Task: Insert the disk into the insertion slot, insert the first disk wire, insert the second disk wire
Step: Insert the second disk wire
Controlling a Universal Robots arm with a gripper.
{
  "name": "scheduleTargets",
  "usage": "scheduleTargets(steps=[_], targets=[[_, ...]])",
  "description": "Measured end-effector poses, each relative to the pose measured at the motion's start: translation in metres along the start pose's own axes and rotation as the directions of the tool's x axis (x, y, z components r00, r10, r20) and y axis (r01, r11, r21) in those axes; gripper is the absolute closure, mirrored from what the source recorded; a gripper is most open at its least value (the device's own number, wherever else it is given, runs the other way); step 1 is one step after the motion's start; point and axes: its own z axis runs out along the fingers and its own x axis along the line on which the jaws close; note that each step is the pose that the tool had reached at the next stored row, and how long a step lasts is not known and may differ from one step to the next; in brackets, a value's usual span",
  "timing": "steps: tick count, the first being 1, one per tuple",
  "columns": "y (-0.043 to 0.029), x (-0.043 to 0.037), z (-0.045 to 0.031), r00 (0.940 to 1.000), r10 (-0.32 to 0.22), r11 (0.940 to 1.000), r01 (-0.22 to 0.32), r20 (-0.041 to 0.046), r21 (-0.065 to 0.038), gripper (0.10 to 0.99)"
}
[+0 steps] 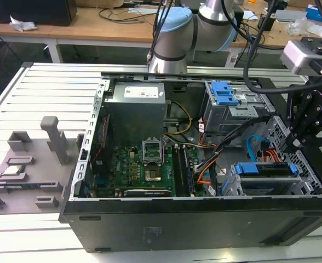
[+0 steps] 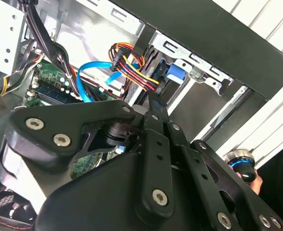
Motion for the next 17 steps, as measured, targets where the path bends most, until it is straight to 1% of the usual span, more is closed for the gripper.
scheduleTargets(steps=[1, 2, 4, 5, 6, 7, 9, 11, 13, 17], targets=[[0.0, 0.0, -0.0003, 1.0, 0.0, 1.0, 0.0, 0.0, 0.0, 0.851], [0.0, 0.0, -0.0004, 1.0, 0.0, 1.0, 0.0, 0.0, 0.0, 0.784], [0.0001, -0.0012, -0.0007, 1.0, 0.0, 1.0, 0.0, -0.0004, 0.0, 0.784], [0.0003, -0.0031, -0.0005, 1.0, 0.0, 1.0, 0.0, -0.0003, 0.0, 0.784], [0.0009, -0.0073, -0.0003, 1.0, 0.0, 1.0, 0.0, -0.0001, 0.0, 0.784], [0.0039, -0.013, -0.0003, 1.0, 0.0, 1.0, 0.0, -0.0001, 0.0, 0.784], [0.0103, -0.0173, -0.0001, 1.0, 0.0, 1.0, 0.0, 0.0, 0.0, 0.784], [0.012, -0.0182, -0.0034, 1.0, 0.0, 1.0, 0.0, 0.0001, 0.0, 0.784], [0.0152, -0.0183, -0.0037, 1.0, 0.0, 1.0, 0.0, 0.0001, 0.001, 0.784], [0.0287, -0.018, -0.0027, 1.0, 0.0, 1.0, 0.0, 0.0, 0.001, 0.784]])
